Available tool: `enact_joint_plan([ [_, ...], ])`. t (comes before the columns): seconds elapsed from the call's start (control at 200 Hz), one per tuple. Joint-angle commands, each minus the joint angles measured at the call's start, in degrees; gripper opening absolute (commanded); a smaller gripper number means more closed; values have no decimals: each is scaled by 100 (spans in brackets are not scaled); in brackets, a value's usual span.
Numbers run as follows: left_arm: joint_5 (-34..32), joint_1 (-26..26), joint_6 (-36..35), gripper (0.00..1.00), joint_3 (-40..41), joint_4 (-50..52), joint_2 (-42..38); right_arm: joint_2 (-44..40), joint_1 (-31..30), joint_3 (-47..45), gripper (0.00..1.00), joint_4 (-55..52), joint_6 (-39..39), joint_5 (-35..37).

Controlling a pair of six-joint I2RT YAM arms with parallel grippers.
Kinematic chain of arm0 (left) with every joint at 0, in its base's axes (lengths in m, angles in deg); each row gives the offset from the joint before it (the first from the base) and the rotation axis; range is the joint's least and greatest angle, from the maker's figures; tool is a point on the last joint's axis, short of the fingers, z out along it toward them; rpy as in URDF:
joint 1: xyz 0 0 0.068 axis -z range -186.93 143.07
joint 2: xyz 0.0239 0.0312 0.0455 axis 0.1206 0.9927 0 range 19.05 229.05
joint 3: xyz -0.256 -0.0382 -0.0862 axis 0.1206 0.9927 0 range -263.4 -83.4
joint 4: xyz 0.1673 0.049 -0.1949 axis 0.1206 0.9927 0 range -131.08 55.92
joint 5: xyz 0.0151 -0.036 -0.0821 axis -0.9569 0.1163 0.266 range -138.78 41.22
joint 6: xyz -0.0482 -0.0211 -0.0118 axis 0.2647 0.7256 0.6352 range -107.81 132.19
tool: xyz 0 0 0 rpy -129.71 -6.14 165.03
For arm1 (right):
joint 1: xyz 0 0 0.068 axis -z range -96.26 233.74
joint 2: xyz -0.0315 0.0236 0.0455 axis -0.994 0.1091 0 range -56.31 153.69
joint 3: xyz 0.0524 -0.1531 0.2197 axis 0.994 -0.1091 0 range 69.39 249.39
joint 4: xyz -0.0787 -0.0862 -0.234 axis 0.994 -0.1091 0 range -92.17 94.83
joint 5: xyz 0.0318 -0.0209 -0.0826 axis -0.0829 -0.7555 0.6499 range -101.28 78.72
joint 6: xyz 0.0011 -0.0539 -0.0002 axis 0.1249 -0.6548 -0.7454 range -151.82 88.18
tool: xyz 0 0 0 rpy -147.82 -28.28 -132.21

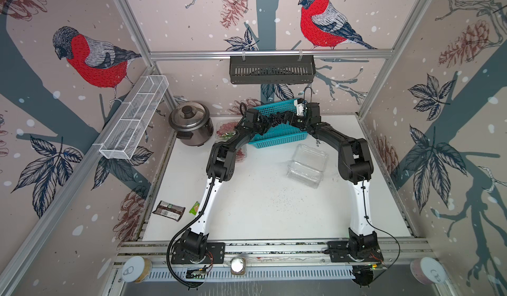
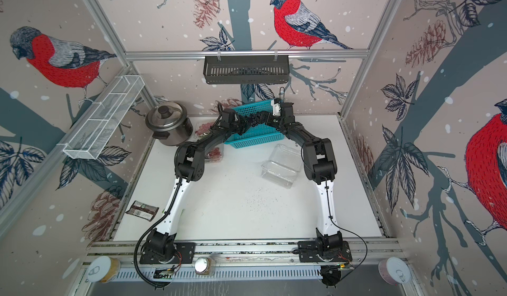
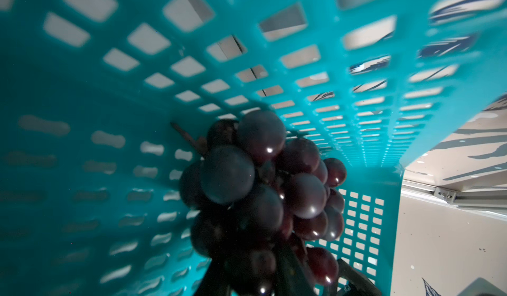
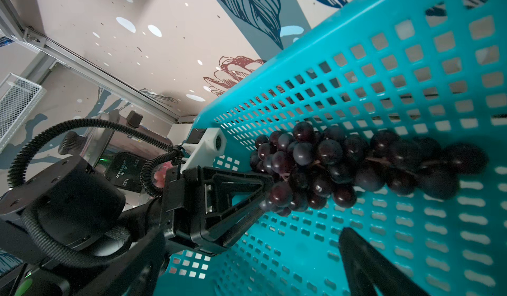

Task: Pack grapes into containers
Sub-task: Pick up the grape from the basket.

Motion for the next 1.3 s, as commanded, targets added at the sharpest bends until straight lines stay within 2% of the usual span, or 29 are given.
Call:
enact_joint_plan([
  [0.0,-50,65,-134,18,38,159,-25,-146,12,-117,100,101,-31,76],
  [0.41,-128,135,-549,6,37,474,-418,-512,108,-429,100,154,69,102],
  [0.875,-118,235,-1003,5,145,858,-1054,-1306,226,-1268,100,132,292,226],
  [0.976,-130,276,-1195,4,165,1022,-1289,-1705,277,-1628,100,6,410,502],
  [1.206,-143,381,-1560,5,403,1282,-1910,-2496,384,-2256,100,-1083,621,1377],
  [1.296,-133,444,-1724,5,541,1356,-2204,-2943,433,-2763,100,-1397,785,1703],
])
